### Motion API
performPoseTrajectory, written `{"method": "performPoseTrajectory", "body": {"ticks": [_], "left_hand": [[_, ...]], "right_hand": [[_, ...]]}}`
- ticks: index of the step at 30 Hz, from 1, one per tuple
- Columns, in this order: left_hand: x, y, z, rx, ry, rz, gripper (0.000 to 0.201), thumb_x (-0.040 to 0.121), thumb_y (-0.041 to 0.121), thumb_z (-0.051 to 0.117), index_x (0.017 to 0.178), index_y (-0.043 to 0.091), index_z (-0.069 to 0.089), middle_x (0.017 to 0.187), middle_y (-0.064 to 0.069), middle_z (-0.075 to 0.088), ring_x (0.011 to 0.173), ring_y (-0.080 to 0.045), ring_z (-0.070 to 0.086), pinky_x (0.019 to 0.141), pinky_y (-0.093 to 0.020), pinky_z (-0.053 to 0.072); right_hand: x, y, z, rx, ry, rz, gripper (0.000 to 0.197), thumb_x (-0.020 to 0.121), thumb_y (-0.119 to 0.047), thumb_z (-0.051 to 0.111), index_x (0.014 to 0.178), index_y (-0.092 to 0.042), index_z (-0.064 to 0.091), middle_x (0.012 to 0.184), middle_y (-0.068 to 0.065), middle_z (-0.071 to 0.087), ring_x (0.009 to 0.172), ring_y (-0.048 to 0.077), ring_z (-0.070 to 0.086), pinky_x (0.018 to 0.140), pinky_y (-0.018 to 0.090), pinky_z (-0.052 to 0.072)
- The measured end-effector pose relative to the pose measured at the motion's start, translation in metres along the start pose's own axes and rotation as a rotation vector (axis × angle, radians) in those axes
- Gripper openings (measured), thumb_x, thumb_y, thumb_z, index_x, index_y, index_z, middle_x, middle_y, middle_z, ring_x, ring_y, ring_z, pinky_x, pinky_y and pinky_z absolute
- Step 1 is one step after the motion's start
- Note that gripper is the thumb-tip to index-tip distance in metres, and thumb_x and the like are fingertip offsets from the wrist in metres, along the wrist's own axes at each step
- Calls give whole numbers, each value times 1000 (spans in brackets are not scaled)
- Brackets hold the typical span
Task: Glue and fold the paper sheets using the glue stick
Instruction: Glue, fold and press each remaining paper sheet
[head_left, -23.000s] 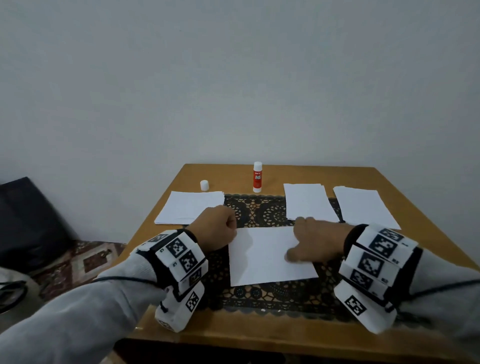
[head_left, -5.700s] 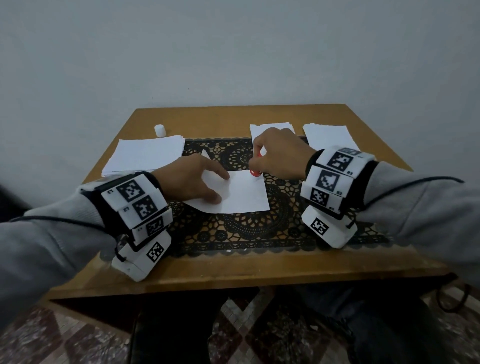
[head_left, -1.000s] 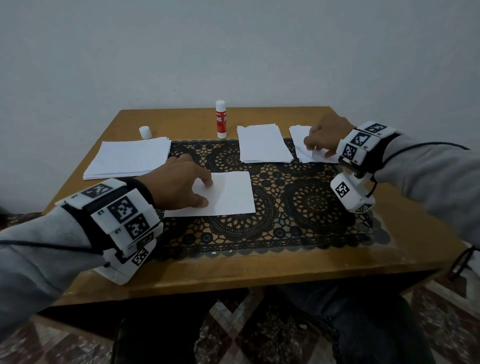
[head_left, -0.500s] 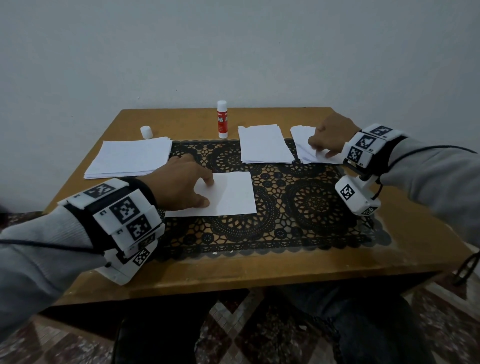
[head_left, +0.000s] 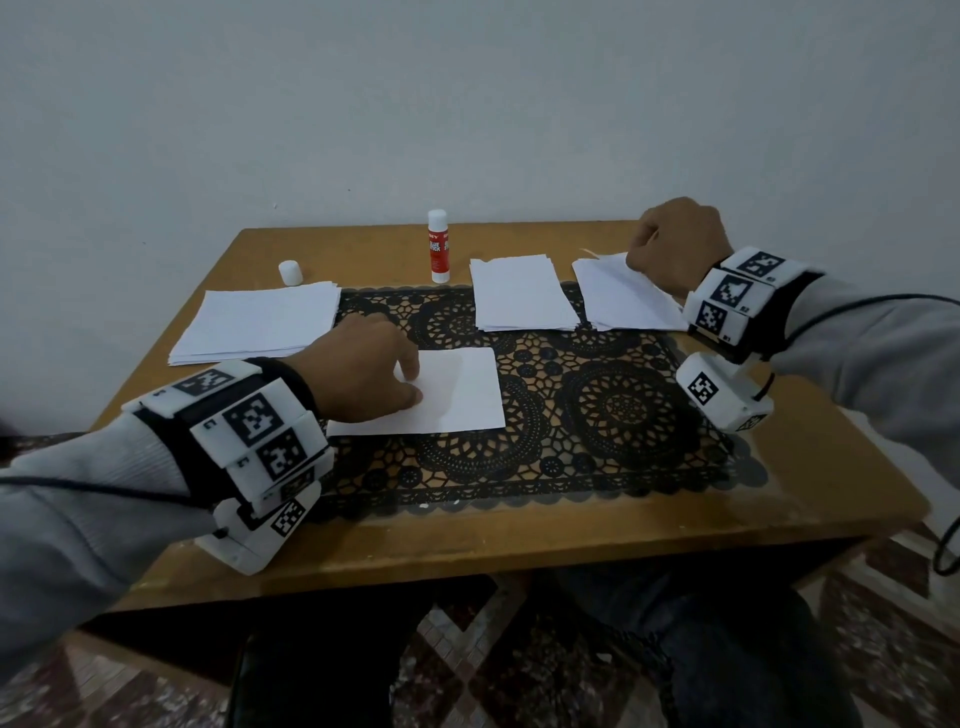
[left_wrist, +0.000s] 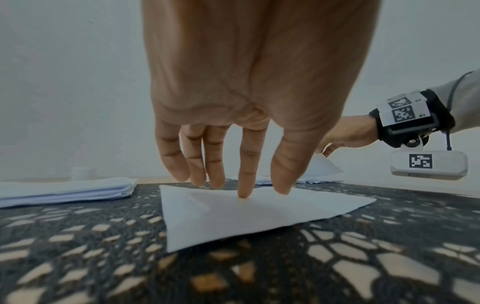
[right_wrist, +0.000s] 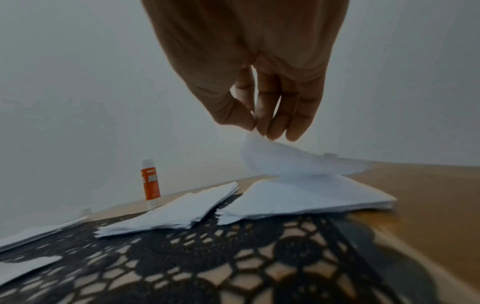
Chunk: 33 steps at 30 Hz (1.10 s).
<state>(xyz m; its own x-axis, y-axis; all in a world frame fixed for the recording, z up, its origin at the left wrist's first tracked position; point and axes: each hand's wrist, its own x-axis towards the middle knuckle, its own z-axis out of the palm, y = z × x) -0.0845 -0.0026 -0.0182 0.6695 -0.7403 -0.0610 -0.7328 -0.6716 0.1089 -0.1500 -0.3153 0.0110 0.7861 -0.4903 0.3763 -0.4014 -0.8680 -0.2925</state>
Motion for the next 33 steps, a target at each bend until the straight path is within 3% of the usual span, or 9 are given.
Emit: {"method": "performPoseTrajectory", "body": {"ticks": [6,9,12,16,18,21,23,28,33], "left_hand": [[-3,2,-2,-52,83,2,28,87,31,64,112,20,65,111,-2,58,105,-20,52,85,-30,42],[-3,6,-10,-188,278,-14,28,86,19,64,113,15,62,107,-5,63,93,-19,55,76,-26,42],[2,6,-25,-529,354,-121,41,86,12,63,125,15,53,105,-4,63,86,-16,60,65,-20,47],[5,5,-42,-1035,321,-230,65,80,0,64,140,12,40,123,-13,55,108,-27,58,95,-41,49],[2,5,-45,-1199,246,-265,55,83,-2,59,135,8,45,115,-11,59,104,-24,58,95,-37,47],[-4,0,-43,-1326,3,-244,33,89,0,54,122,6,56,104,-9,65,93,-24,61,84,-34,53],[-6,-6,-36,-1326,-54,-257,27,89,1,56,116,4,58,105,-11,66,91,-23,63,80,-32,54],[-8,-19,-27,-1301,90,-318,18,85,3,65,103,1,61,96,-13,69,77,-16,67,65,-26,58],[-7,-36,-26,-1297,233,-377,17,86,2,65,86,13,53,85,-4,63,72,-17,64,53,-24,54]], "right_hand": [[-5,-11,-21,60,152,-61,14,84,-6,54,78,-3,67,82,10,67,83,29,64,70,23,39],[-16,-33,-38,253,145,-144,14,84,-11,57,81,-5,70,77,2,64,71,12,58,66,19,38],[-31,-61,-50,657,-85,-137,13,82,-4,60,82,6,67,72,3,64,64,13,57,63,26,49],[-44,-87,-55,1071,-445,-37,14,87,5,52,78,-1,61,74,8,59,64,16,58,59,27,53],[-47,-92,-51,1167,-543,-7,19,88,5,50,75,-5,59,73,6,58,63,16,58,59,27,53],[-49,-94,-40,1228,-590,79,20,88,4,49,74,-8,58,70,5,58,60,16,58,59,27,53],[-50,-92,-30,1246,-597,134,17,87,4,50,77,-8,56,76,8,58,61,18,59,61,28,54],[-59,-91,-6,1154,-690,300,7,89,-5,58,95,-8,61,88,8,67,71,20,68,62,30,57],[-68,-94,6,961,-785,277,11,89,-5,66,80,-6,59,71,8,63,56,19,66,56,30,56]]}}
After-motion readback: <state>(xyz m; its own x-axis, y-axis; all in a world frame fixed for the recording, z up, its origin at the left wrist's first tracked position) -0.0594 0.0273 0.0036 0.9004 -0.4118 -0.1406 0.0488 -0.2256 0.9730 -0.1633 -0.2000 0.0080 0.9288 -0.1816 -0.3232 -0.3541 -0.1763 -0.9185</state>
